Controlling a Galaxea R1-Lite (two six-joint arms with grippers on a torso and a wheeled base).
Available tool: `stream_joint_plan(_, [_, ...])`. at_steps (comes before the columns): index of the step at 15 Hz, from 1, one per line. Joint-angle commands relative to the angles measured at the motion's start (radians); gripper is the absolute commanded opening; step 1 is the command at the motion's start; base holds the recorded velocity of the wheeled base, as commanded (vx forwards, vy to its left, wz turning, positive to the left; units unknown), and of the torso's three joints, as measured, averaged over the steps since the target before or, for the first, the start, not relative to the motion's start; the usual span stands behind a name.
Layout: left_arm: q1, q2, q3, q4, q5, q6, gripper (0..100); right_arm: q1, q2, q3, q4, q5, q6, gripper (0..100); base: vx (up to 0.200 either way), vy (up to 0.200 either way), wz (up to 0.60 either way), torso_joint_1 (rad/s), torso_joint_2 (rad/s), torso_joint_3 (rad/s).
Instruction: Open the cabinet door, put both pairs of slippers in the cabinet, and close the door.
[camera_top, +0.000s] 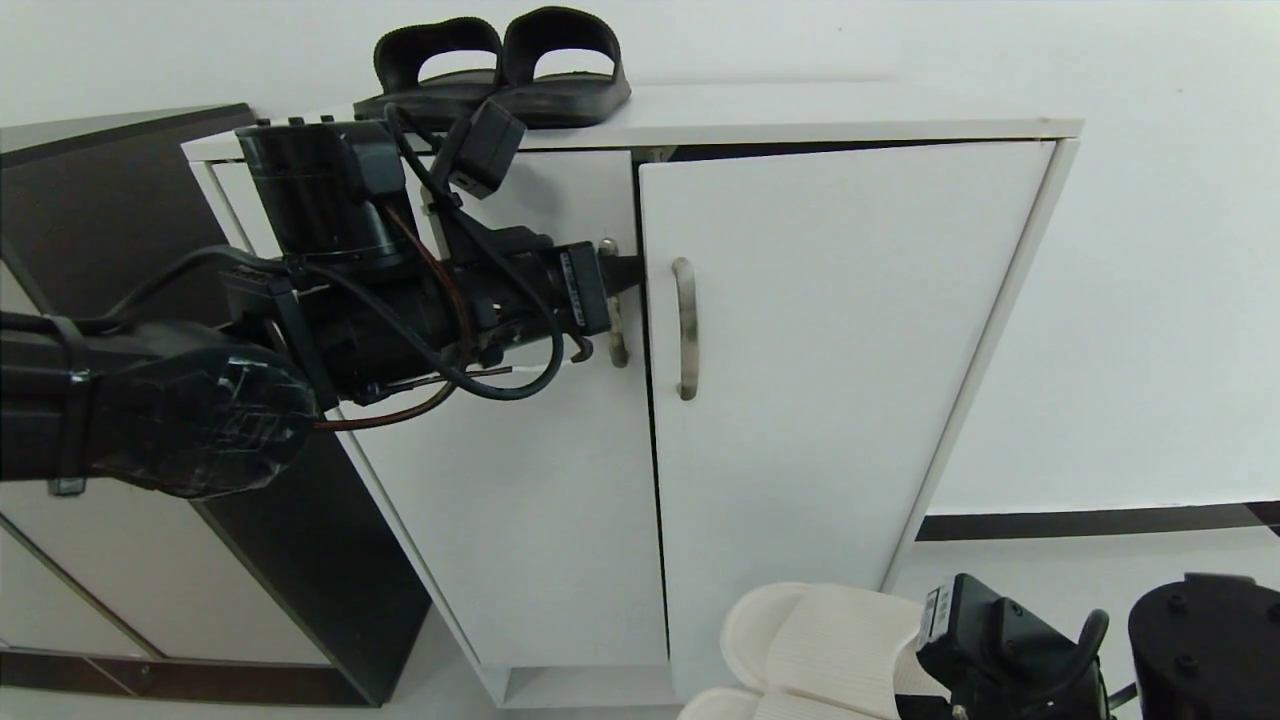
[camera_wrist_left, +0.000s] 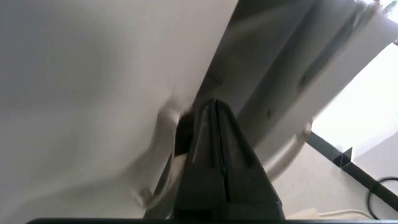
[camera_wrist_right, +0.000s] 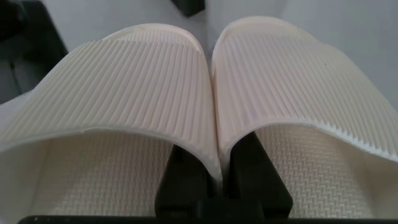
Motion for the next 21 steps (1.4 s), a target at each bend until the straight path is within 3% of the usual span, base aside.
stream_joint_plan(1, [-0.012,0.007,-0.003,0.000,0.000,0.001,0,0.057,-0.006,0.045,-0.001,0.001,0.003,0,-0.200,0.000,0.00,0.007,0.00,-0.002])
stream_joint_plan(2, [-0.029,0.005,-0.001,0.000,0.002,0.001,0,0.071,-0.007,0.054,-0.001,0.001,0.003,0,-0.200,0.000,0.00,-0.002,0.00,-0.002])
stream_joint_plan(3, [-0.080,-0.006,0.017,-0.002,0.019,0.004,0,0.098,-0.018,0.059,-0.006,0.001,0.005,0,-0.200,0.000,0.00,0.002,0.00,0.002])
stream_joint_plan(4, [-0.177,-0.042,0.051,-0.003,0.077,0.007,0,0.201,-0.087,0.059,0.000,-0.008,0.005,0,-0.200,0.000,0.00,0.002,0.00,0.002])
stream_joint_plan(6, [-0.264,-0.055,0.084,-0.007,0.098,0.016,0,0.250,-0.095,0.057,0.011,-0.049,0.005,0,-0.200,0.000,0.00,0.002,0.00,0.002])
stream_joint_plan(8, [-0.272,-0.049,0.089,-0.008,0.100,0.030,0,0.260,-0.036,0.034,0.006,-0.089,0.003,0,-0.200,0.000,0.00,0.002,0.00,0.000])
stream_joint_plan(10, [-0.203,-0.065,0.097,-0.023,0.108,0.032,0,0.249,0.022,-0.013,0.005,-0.215,0.018,0,-0.100,0.000,0.00,0.001,0.00,-0.001])
stream_joint_plan(12, [-0.126,-0.125,0.154,-0.108,0.207,0.030,0,0.155,0.108,-0.095,-0.017,-0.308,0.103,0,0.000,0.000,0.00,0.000,0.00,0.000])
stream_joint_plan(13, [-0.114,-0.144,0.177,-0.120,0.244,0.030,0,0.126,0.126,-0.115,-0.026,-0.322,0.117,0,0.000,0.000,0.00,0.000,0.00,0.000])
stream_joint_plan(14, [-0.098,-0.257,0.282,-0.120,0.402,0.030,0,0.023,0.181,-0.179,-0.044,-0.385,0.129,0,0.000,0.000,0.00,0.000,0.00,0.000])
stream_joint_plan(15, [-0.098,-0.343,0.371,-0.088,0.526,0.032,0,-0.024,0.218,-0.234,-0.041,-0.474,0.141,0,0.000,0.000,0.00,0.000,0.00,0.000])
stream_joint_plan(17, [-0.095,-0.584,0.558,0.079,0.835,0.068,0,-0.070,0.281,-0.337,-0.038,-0.647,0.193,0,0.000,0.000,0.00,0.000,0.00,0.000])
stream_joint_plan(18, [-0.023,-0.720,0.629,0.194,0.905,0.073,0,-0.090,0.298,-0.360,-0.040,-0.698,0.193,0,0.000,0.000,0.00,0.000,0.00,0.000])
stream_joint_plan(19, [0.118,-0.875,0.692,0.325,0.910,0.110,0,-0.098,0.304,-0.362,-0.040,-0.724,0.187,0,0.000,0.000,0.00,0.000,0.00,0.000])
stream_joint_plan(20, [0.193,-1.000,0.718,0.398,0.910,0.144,0,-0.098,0.304,-0.357,-0.041,-0.729,0.189,0,0.000,0.000,0.00,0.000,0.00,0.000])
stream_joint_plan(21, [0.297,-1.211,0.726,0.529,0.910,0.154,0,-0.099,0.303,-0.345,-0.043,-0.729,0.187,0,0.000,0.000,0.00,0.000,0.00,0.000])
